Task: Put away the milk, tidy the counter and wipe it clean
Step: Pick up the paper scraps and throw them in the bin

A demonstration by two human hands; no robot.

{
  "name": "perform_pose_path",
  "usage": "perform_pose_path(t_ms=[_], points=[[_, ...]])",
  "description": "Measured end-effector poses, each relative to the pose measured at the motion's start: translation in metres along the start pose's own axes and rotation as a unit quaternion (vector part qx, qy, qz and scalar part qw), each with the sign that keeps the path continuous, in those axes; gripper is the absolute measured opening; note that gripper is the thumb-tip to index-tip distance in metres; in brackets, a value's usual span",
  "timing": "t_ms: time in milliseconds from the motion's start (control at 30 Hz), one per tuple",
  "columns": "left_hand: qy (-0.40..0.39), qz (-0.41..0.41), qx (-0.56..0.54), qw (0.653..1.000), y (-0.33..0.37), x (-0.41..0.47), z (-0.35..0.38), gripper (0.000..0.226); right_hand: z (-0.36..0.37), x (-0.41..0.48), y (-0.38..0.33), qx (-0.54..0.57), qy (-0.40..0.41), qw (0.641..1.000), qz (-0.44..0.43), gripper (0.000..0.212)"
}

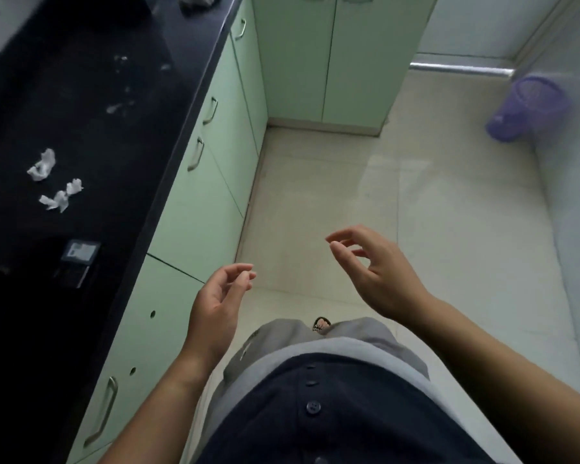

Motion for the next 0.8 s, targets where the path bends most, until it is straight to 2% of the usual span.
perform_pose_path(t_ms=[67, 167, 367, 600, 800], points=[[0.016, -0.016, -0.006, 1.0, 0.009, 0.022, 0.003, 0.019, -0.006, 0.031, 0.002, -0.003, -0.023, 1.0, 0.0, 0.045], [0.029, -0.036, -0.019, 0.999, 0.019, 0.05, 0.005, 0.018, -0.007, 0.066, 0.009, -0.001, -0.043, 0.999, 0.007, 0.045], [0.048, -0.056, -0.042, 0.996, 0.033, 0.131, -0.006, 0.015, 0.008, 0.149, 0.014, 0.012, -0.088, 0.996, 0.03, 0.026], [0.071, -0.036, -0.044, 0.996, 0.057, 0.262, -0.059, 0.014, 0.038, 0.31, -0.029, -0.006, -0.122, 0.992, -0.019, 0.039], [0.156, -0.065, -0.074, 0.983, 0.05, 0.337, -0.129, 0.014, 0.096, 0.426, -0.084, -0.022, -0.209, 0.974, -0.081, 0.036]])
Point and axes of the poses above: each hand's wrist, its own x-axis towards the middle knuckle, its own z-axis out of the palm, y = z × x, the point moved 2 cm from there along x, towards the middle knuckle, and after that the axes turned 12 degrees about x, right-handed, at the moved point
